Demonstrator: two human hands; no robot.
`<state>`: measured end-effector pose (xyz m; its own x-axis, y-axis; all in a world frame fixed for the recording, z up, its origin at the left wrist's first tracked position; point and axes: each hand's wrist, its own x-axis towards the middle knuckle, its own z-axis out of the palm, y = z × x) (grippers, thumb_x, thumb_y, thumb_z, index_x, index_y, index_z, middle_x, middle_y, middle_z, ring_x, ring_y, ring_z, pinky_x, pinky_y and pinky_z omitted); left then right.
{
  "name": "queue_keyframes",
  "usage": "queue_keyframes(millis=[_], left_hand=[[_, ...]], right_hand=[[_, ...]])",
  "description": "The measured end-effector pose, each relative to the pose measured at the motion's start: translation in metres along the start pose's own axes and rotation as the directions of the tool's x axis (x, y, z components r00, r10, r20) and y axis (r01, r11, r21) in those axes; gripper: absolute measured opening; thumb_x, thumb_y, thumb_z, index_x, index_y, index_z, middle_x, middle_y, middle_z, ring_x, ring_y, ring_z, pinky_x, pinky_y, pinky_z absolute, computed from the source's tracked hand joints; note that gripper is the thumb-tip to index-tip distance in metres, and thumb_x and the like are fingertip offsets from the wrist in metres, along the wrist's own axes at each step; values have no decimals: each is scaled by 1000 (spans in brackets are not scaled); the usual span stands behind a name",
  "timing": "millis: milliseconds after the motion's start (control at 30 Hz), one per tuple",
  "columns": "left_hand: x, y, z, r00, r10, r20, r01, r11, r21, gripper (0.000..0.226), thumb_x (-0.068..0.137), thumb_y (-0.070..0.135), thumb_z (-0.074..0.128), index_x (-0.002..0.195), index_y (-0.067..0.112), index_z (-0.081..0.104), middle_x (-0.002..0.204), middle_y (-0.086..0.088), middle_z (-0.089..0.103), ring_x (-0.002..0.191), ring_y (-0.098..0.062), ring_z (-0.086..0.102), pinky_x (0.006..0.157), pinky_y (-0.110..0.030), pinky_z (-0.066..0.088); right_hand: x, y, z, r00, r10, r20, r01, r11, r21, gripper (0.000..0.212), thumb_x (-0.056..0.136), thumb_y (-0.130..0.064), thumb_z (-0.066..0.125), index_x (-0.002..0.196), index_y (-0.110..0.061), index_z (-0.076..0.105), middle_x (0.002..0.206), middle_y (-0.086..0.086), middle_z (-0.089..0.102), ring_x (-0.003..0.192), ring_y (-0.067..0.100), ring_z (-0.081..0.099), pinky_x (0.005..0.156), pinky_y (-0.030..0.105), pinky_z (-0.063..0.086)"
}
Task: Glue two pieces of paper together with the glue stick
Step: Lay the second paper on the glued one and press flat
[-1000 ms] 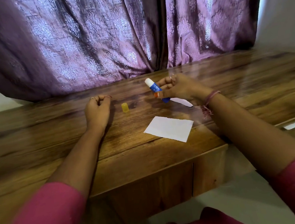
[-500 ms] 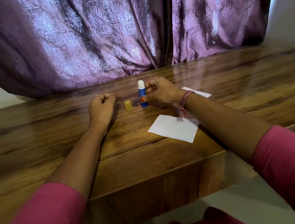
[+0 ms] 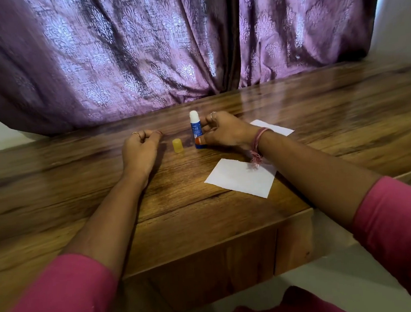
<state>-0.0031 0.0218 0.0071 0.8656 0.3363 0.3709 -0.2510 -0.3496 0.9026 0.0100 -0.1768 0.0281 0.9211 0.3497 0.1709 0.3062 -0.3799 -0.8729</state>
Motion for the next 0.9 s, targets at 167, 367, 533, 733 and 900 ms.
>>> queue_keyframes(millis=[167,367,533,733,900], left_hand=[[0,0,-1,1000,-11,-3,10,1000,-10,14,85,22,62,78,11,66,61,3,54,56,-7,46,59,-25,38],[-1,1,-2,1000,-12,-12,12,1000,-12,18,85,22,61,84,6,68,60,3,53,54,-7,45,56,-25,37],[-3,2,0,1000,4,-3,-4,1000,9,19,85,23,61,83,6,68,62,2,56,59,-9,48,56,-25,38],[-2,1,-1,1000,-9,-6,9,1000,15,17,84,25,62,68,18,63,61,3,56,59,-10,49,58,-27,38],[-2,1,-1,1000,6,4,-6,1000,24,18,83,25,62,66,20,62,60,5,56,56,-8,47,55,-26,37]], right_hand=[[-10,-8,-12,999,34,40,-36,998,53,38,84,15,58,121,8,53,95,9,66,79,8,67,76,23,55],[-29,-17,-52,988,64,-140,-63,998,14,35,88,17,49,123,12,49,90,15,64,67,12,60,61,21,54],[-46,8,-96,941,4,-339,-218,774,-595,35,82,-18,72,100,11,66,97,23,70,91,35,64,83,42,52],[-60,28,-105,912,191,-363,-389,684,-617,64,72,-59,72,47,-8,41,47,9,39,50,25,38,49,34,24],[-62,24,-103,911,231,-342,-400,694,-598,57,71,-52,77,61,1,60,56,12,46,55,24,41,54,34,26]])
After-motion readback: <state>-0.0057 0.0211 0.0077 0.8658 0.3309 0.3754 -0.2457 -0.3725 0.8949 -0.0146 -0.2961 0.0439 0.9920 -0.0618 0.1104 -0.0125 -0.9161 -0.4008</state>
